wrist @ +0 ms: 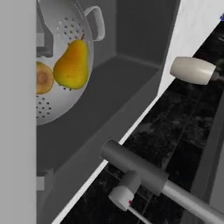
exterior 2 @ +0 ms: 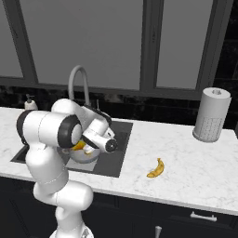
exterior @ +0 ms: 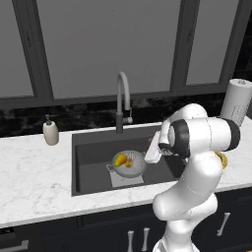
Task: Put the colander in the sink, put the kiwi, pear, banana in the colander, and turn on the sink faucet and pour water over the colander.
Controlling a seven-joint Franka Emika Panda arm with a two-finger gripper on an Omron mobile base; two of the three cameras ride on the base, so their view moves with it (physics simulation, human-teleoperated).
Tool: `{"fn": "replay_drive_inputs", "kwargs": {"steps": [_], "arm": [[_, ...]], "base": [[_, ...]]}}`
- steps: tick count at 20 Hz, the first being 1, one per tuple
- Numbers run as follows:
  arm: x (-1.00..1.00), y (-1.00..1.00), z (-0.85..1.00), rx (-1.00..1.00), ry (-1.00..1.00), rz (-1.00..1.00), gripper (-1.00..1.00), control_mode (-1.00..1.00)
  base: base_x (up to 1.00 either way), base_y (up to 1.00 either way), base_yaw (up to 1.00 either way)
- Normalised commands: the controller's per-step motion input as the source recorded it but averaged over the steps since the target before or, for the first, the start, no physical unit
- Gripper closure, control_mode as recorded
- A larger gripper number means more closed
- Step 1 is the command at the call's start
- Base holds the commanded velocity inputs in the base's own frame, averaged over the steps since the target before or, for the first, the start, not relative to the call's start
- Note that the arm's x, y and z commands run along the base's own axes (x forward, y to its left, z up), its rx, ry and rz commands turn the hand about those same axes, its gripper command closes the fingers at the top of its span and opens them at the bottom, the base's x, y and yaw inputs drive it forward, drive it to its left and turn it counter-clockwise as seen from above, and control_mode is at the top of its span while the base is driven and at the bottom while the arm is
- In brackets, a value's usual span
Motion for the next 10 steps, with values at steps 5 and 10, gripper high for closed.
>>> {"fn": "replay_drive_inputs", "kwargs": {"steps": [5,10], "arm": [[-0.04,-0.45,0.99,0.05,-0.02,0.02,-1.0,-1.0],[-0.03,-0.56,0.99,-0.01,0.03,0.05,-1.0,-1.0]], "base": [[0.0,0.0,0.0],[0.0,0.0,0.0]]}}
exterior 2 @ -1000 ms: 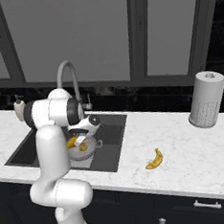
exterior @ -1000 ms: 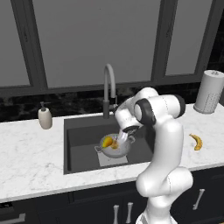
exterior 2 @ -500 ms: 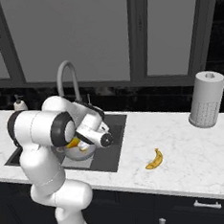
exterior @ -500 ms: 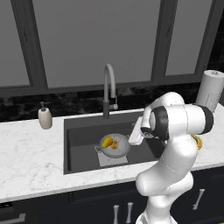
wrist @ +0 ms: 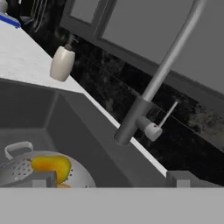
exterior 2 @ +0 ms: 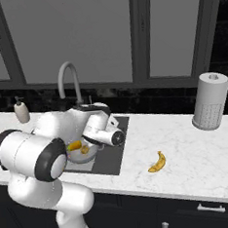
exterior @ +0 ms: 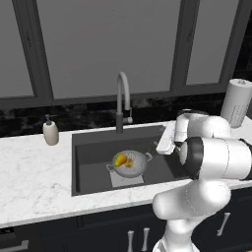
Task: Put the colander in the sink, put the kiwi, pear, banana in the colander, and turn on the sink faucet and pour water over the colander.
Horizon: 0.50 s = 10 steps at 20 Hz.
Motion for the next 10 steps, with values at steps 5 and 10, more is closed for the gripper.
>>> {"fn": "replay_drive_inputs", "kwargs": {"steps": [5,10], "arm": [[-0.71,-0.63,0.55,-0.18,-0.08,0.07,-1.0,-1.0],[-0.81,-0.51,0.24,-0.4,-0.07,0.13,-1.0,-1.0]], "base": [[0.0,0.0,0.0],[0.0,0.0,0.0]]}}
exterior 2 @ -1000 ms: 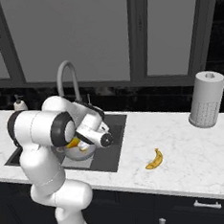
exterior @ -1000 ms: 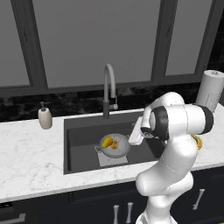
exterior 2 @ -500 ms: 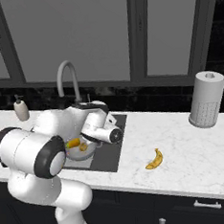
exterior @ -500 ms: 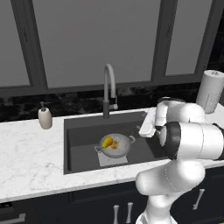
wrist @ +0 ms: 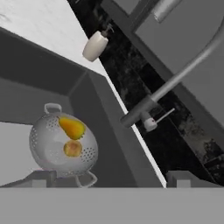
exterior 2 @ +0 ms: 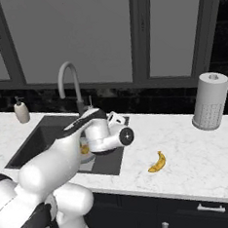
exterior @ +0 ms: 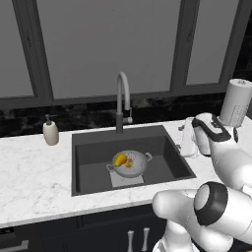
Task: Put the colander in the sink, put the kiwi, pear, banana in the colander, and turn on the sink faucet and pour water over the colander.
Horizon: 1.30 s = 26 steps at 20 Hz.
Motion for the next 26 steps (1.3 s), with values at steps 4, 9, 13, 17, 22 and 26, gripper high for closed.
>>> {"fn": "replay_drive_inputs", "kwargs": {"steps": [4,9,13,17,22,26], "arm": [[-0.36,-0.39,0.16,-0.55,0.03,0.17,-1.0,-1.0],[-0.2,-0.43,0.16,-0.57,0.14,0.21,-1.0,-1.0],[-0.41,-0.5,0.01,-0.51,0.28,0.28,-1.0,-1.0],[-0.52,-0.4,0.0,-0.5,0.38,0.32,-1.0,-1.0],[-0.67,-0.42,0.0,-0.38,0.27,0.34,-1.0,-1.0],[-0.52,-0.43,0.0,-0.15,0.08,0.3,-1.0,-1.0]], "base": [[0.0,0.0,0.0],[0.0,0.0,0.0],[0.0,0.0,0.0],[0.0,0.0,0.0],[0.0,0.0,0.0],[0.0,0.0,0.0]]}}
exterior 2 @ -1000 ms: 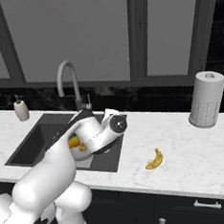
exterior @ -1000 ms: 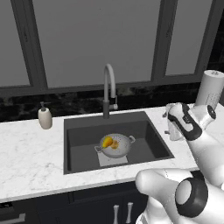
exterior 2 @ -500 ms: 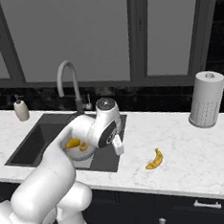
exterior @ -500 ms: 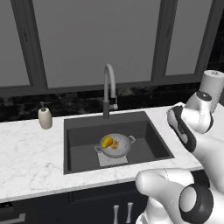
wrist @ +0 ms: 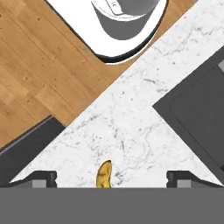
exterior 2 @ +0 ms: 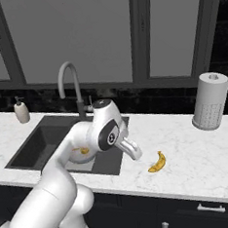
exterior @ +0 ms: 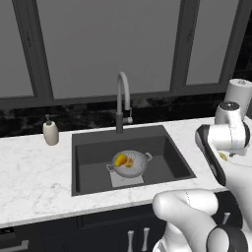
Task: Put the colander in the sink, put the kiwi, pear, banana in the colander, and turn on the sink faucet and pour water over the colander.
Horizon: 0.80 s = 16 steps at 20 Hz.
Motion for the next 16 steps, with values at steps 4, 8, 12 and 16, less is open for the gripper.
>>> {"fn": "replay_drive_inputs", "kwargs": {"steps": [4,8,12,16], "arm": [[-0.23,-0.48,0.0,0.0,0.0,0.3,-1.0,-1.0],[0.03,-0.64,-0.03,0.03,0.09,0.31,-1.0,-1.0],[0.26,-0.54,-0.17,0.05,0.14,0.21,-1.0,-1.0],[0.44,-0.18,-0.23,0.03,0.03,0.09,-1.0,-1.0]], "base": [[0.0,0.0,0.0],[0.0,0.0,0.0],[0.0,0.0,0.0],[0.0,0.0,0.0]]}}
